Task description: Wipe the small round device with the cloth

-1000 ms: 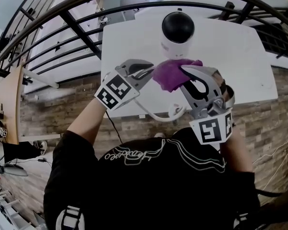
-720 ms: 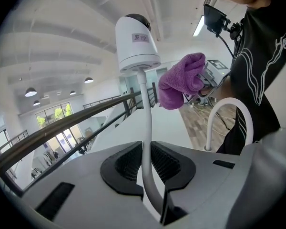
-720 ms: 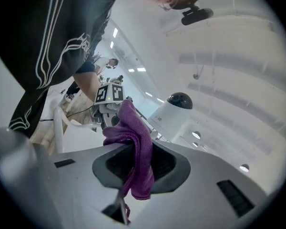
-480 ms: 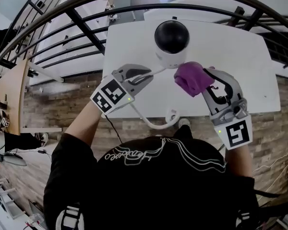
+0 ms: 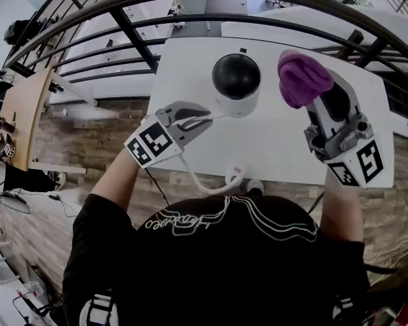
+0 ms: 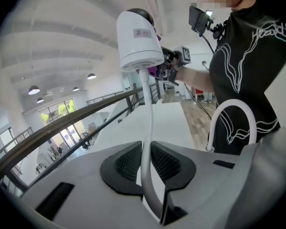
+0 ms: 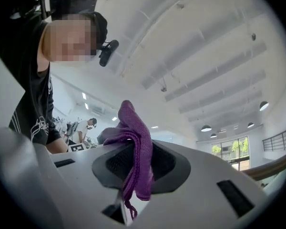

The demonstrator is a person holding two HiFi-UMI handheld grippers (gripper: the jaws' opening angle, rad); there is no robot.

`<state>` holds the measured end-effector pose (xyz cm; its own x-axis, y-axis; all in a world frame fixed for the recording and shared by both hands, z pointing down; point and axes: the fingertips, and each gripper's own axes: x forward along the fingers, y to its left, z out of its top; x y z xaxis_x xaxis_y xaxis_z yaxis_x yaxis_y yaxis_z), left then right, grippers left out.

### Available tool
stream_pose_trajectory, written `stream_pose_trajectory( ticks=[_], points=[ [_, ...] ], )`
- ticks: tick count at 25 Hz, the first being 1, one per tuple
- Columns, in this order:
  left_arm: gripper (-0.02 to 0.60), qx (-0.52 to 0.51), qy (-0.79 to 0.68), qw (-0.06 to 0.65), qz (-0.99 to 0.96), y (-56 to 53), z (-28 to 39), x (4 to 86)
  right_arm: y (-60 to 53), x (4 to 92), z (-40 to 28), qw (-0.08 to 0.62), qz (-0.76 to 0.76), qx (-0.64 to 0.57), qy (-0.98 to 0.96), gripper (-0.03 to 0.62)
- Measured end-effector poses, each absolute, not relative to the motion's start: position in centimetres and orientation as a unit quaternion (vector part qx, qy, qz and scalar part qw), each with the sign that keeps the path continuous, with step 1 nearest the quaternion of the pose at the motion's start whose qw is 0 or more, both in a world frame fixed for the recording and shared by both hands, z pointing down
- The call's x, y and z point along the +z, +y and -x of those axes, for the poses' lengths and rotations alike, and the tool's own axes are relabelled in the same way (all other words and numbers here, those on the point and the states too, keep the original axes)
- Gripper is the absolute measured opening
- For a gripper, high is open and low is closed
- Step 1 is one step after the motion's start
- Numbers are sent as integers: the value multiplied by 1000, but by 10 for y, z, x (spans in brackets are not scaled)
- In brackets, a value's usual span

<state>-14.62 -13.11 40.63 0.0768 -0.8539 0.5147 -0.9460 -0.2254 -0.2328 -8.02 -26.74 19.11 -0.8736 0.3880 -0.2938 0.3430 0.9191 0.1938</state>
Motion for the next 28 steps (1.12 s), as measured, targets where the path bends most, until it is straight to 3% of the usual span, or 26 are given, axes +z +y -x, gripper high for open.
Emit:
stream_pose_trajectory(
  ticks=[14, 28],
  points=[
    [63, 288, -628, 103, -715, -129, 146, 410, -240, 205, 131, 151, -325, -18, 933, 72],
    [63, 286, -619, 105, -724, -131, 148, 411, -222, 211, 109, 148, -334, 3, 931, 72]
  ],
)
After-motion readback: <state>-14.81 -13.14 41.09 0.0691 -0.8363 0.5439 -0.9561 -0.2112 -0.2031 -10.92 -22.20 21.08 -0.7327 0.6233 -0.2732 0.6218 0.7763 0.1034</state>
